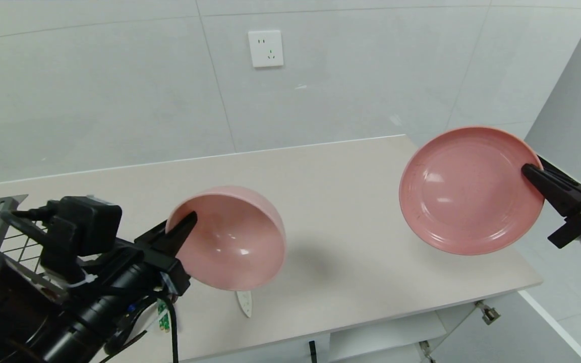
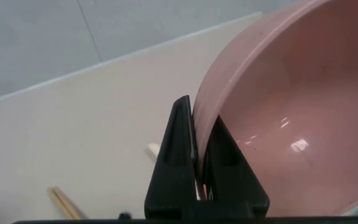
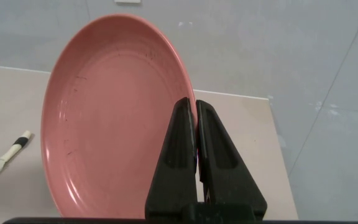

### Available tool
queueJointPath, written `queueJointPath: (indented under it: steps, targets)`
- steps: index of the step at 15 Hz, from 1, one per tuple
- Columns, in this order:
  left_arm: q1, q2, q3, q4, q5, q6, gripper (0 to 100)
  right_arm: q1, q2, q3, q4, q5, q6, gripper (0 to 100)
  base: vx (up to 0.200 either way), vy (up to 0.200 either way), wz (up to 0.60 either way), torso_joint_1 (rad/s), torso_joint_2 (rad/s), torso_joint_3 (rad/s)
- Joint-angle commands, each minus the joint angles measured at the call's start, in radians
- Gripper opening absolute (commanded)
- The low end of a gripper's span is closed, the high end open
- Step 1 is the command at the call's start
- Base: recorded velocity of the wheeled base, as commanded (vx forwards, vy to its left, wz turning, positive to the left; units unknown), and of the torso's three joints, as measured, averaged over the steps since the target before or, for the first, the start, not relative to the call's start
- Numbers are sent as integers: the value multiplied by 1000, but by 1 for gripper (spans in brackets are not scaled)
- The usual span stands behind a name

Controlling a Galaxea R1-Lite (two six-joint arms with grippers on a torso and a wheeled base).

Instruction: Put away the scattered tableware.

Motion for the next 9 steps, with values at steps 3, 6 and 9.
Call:
queueJointPath:
  steps: [3,6,9]
  targets:
    - [11,164,-10,-98,3,33,0,1,-1,0,-1,1,0,0,0,0,0,0,0,0]
    - [11,60,21,-98,4,33,0,1,-1,0,-1,1,0,0,0,0,0,0,0,0]
    - [5,-8,19,-98,1,44,0,5,-1,-2,-1,1,0,0,-200,-67,0,5,6,2]
